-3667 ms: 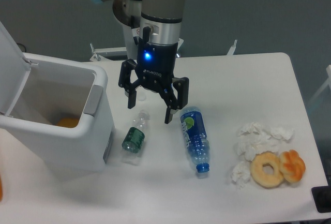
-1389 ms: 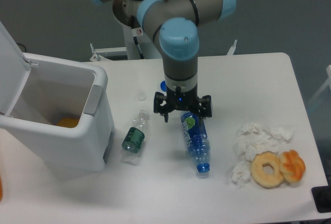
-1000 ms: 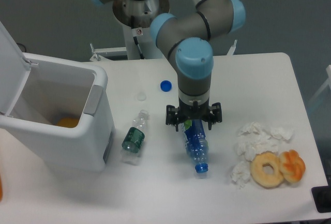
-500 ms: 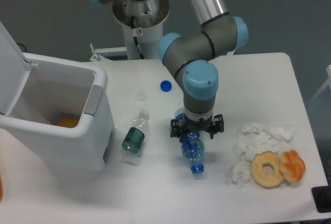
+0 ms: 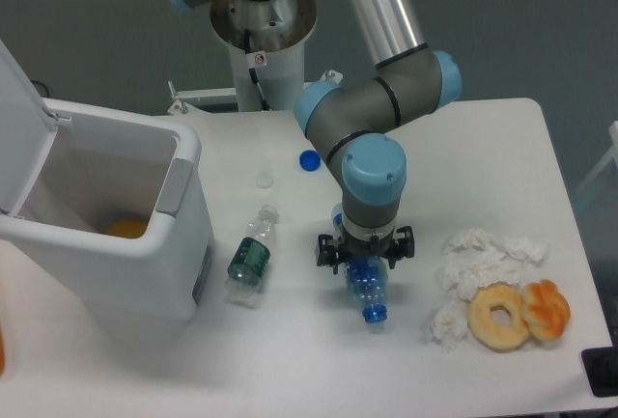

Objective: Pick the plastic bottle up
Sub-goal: 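Close the gripper around the bottle's cap end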

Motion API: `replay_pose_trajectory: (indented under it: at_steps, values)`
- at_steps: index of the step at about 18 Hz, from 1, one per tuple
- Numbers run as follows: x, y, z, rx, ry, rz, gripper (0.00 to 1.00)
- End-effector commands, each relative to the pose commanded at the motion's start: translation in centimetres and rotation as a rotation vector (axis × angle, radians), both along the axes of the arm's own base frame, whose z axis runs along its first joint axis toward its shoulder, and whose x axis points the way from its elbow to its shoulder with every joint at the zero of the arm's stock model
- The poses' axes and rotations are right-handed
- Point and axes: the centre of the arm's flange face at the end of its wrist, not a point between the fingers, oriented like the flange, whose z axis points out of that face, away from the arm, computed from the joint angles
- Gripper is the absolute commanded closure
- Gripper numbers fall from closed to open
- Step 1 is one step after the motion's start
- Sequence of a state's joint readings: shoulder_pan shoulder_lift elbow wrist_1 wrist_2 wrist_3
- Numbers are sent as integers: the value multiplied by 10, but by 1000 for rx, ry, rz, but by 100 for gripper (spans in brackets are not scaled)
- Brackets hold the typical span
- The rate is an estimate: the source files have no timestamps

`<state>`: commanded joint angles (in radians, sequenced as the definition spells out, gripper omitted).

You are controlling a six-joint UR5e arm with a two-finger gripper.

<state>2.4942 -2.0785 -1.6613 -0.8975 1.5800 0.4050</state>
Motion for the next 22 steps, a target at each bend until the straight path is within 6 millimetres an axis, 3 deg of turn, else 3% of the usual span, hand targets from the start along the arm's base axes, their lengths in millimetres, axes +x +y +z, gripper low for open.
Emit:
replay_pose_trajectory:
  at_steps: [10,20,22]
  values:
    - [-13,-7,-14,-11,0,-19,0]
    - [-13,-7,-19,-18,-8,-27,0]
    - [-13,-7,-20,-19,-10,-27,6]
